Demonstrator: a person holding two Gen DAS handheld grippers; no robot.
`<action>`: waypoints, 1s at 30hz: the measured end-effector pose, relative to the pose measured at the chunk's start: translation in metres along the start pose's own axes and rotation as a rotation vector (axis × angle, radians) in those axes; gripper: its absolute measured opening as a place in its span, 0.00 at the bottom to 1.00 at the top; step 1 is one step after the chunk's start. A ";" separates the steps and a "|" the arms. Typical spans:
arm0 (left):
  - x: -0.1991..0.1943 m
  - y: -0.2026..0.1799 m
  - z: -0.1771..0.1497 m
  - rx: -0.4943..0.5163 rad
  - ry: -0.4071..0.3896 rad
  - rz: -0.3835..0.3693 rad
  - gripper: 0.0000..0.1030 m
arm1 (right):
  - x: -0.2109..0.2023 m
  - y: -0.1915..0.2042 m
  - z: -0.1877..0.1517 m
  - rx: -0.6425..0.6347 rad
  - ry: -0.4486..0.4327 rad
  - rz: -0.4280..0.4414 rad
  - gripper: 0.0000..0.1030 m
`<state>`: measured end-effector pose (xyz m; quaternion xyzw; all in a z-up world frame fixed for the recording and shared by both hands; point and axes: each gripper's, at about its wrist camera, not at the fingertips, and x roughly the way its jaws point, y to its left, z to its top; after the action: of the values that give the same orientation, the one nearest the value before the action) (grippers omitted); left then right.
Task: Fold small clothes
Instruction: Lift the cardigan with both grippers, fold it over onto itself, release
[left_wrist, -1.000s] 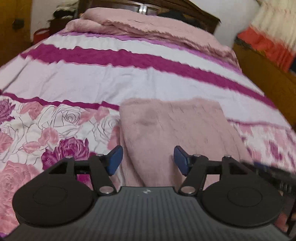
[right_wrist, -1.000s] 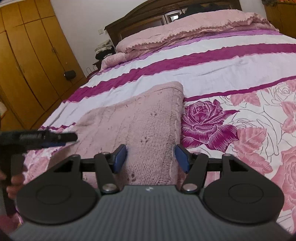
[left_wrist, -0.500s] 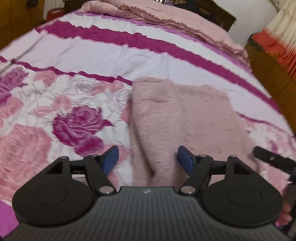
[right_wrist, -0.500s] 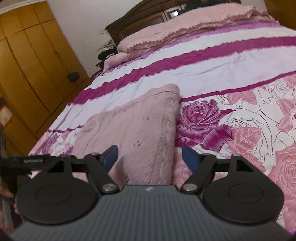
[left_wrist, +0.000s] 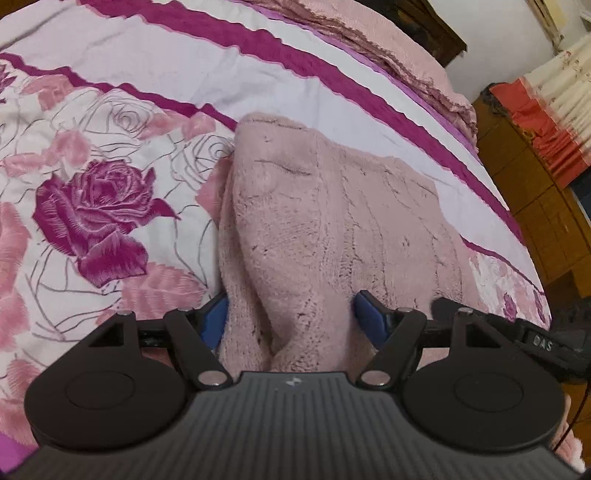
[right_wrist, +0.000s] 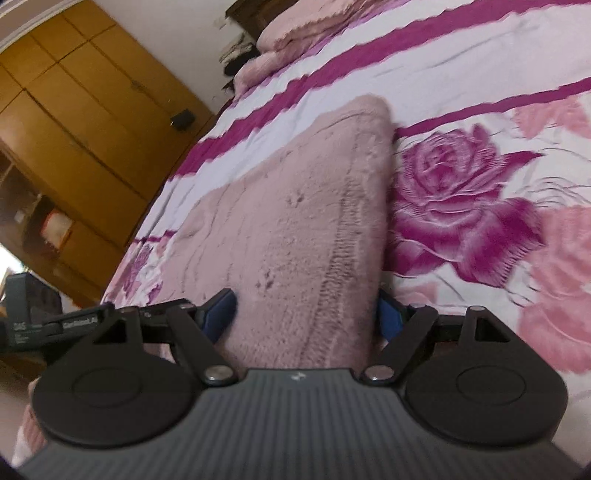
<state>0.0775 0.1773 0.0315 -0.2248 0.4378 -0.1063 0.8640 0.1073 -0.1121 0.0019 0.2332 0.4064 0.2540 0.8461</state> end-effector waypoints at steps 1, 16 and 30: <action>0.000 -0.002 0.000 0.011 -0.004 -0.012 0.69 | 0.002 0.002 0.001 -0.007 0.005 0.008 0.71; -0.034 -0.048 -0.015 0.027 -0.041 -0.189 0.45 | -0.077 0.028 0.024 0.070 -0.107 0.108 0.46; -0.018 -0.127 -0.082 0.234 0.116 -0.143 0.45 | -0.157 -0.036 -0.048 0.179 -0.068 -0.133 0.48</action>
<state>0.0022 0.0489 0.0629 -0.1467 0.4543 -0.2305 0.8479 -0.0081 -0.2278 0.0430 0.2888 0.4128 0.1519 0.8503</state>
